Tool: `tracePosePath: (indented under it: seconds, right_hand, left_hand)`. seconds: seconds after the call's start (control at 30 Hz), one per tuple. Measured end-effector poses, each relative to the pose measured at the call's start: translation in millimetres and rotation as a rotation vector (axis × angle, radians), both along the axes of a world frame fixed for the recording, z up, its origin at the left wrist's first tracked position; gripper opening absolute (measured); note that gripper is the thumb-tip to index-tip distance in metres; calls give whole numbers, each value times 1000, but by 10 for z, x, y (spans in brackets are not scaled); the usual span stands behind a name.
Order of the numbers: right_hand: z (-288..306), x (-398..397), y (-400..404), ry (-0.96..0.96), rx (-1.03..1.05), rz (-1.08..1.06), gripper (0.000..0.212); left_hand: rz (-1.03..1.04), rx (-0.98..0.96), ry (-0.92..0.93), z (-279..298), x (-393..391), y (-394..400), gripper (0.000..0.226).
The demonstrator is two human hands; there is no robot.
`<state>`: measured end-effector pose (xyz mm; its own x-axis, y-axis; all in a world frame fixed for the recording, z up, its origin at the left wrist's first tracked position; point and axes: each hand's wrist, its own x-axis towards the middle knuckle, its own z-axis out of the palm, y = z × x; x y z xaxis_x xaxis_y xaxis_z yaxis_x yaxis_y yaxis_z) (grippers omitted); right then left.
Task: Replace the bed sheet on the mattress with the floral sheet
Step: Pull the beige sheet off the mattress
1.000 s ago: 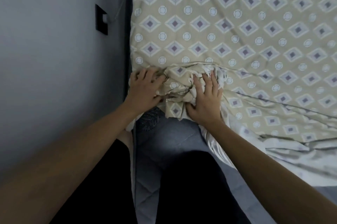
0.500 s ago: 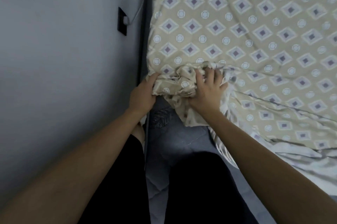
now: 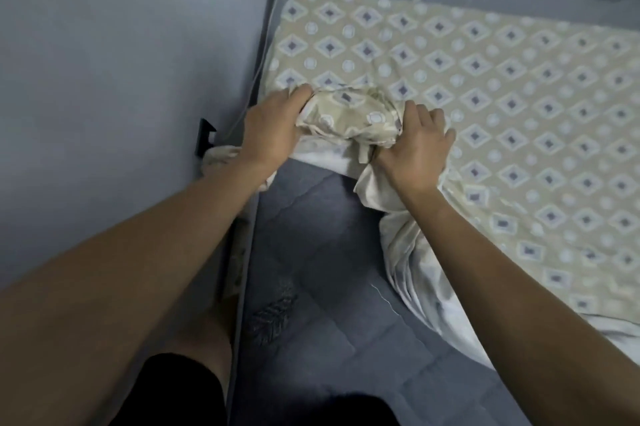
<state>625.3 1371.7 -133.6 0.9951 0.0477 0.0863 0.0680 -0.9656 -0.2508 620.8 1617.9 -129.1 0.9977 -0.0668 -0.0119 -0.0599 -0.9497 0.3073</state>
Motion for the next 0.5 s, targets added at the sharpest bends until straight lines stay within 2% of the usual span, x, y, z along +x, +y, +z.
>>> tracePosePath:
  seconds: [0.07,0.13,0.23,0.3,0.37,0.4,0.43,0.5]
  right_hand:
    - [-23,68,-14,119,-105,-9,61]
    - [-108,-13,12,235,-232,32,76]
    - [-270,-139,111,344,-266,171,123]
    - [-364,-171,166,386,-248,252,150]
    - [-458,-173,177,392,-280,294,156]
    - [-493,-152,167,383,-294,297,152]
    - [-530,-110,150,354,-289,300,141]
    - [-593,39,135,208,-262,301,100]
  left_hand:
    - [-19,11,40,-66,46,-39,61]
    - [-4,40,156,-218,-107,-30,82]
    - [45,47,366,-433,-350,80,135]
    - [59,48,403,-554,-378,134,147]
    - [56,56,369,-615,-304,155,135]
    - [39,77,316,-640,-244,173,116]
    - [15,119,251,-663,-184,209,90]
    - [-75,206,182,-640,-24,283,52]
